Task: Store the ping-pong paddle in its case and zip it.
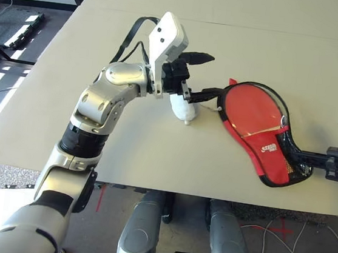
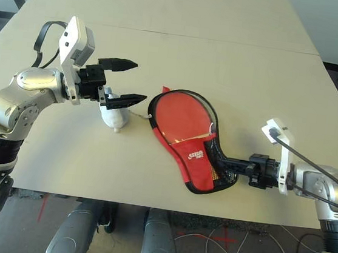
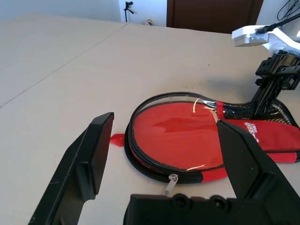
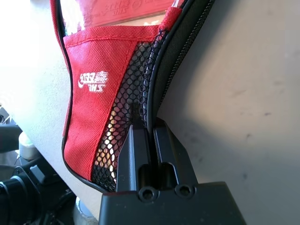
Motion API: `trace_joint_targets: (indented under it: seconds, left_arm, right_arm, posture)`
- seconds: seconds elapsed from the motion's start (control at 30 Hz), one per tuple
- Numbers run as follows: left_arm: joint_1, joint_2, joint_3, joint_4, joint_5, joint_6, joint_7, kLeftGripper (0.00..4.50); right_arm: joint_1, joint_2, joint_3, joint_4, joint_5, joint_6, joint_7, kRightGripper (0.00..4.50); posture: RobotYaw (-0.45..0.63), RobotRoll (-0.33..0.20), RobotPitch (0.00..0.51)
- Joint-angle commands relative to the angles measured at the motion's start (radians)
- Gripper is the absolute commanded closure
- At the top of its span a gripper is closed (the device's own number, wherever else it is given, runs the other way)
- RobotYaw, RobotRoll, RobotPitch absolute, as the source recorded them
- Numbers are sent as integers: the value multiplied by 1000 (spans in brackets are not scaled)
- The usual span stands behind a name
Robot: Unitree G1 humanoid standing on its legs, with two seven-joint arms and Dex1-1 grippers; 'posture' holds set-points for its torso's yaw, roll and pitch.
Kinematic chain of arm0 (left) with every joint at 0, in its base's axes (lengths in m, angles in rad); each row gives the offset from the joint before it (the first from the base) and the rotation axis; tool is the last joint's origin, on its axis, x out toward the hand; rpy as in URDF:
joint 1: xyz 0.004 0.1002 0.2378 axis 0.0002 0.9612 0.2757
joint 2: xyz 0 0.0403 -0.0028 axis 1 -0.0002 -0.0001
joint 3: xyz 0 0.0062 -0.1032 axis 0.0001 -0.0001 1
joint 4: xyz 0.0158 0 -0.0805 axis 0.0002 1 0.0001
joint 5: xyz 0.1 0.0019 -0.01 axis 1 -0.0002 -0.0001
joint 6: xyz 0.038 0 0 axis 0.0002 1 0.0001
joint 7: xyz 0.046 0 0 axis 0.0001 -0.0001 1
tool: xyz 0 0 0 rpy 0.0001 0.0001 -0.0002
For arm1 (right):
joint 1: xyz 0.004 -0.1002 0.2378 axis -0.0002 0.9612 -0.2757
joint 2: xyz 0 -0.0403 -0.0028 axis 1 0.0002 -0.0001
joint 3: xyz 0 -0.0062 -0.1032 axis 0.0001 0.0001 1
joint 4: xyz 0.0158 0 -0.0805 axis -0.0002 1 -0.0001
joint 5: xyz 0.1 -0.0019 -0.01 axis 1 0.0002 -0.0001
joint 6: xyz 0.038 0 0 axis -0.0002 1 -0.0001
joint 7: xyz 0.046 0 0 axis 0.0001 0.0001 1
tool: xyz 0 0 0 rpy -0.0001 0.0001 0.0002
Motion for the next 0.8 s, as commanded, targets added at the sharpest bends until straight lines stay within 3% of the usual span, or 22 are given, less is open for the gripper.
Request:
trace_joint_targets:
  seconds: [0.03,0.33,0.37,0.57,0.8]
  left_arm:
    - [0,-1,-16,7,5,-7,-13,0]
    - [0,-3,-16,10,10,-8,-17,0]
    - [0,-3,-16,11,10,-8,-17,0]
    - [1,1,-16,9,12,-6,-21,0]
    - [6,6,-12,-4,11,2,-18,0]
  right_arm:
    - [43,-6,18,-16,3,41,-12,4481]
    - [28,12,19,-16,-10,13,-59,4481]
    - [21,3,23,-15,-11,5,-48,3927]
    - [-56,-82,5,18,5,-50,77,2158]
    - [-166,-138,52,175,-71,-147,152,29]
  posture:
    - [-52,0,257]
    - [-53,0,258]
    - [-52,0,258]
    - [-50,0,257]
    - [-34,0,255]
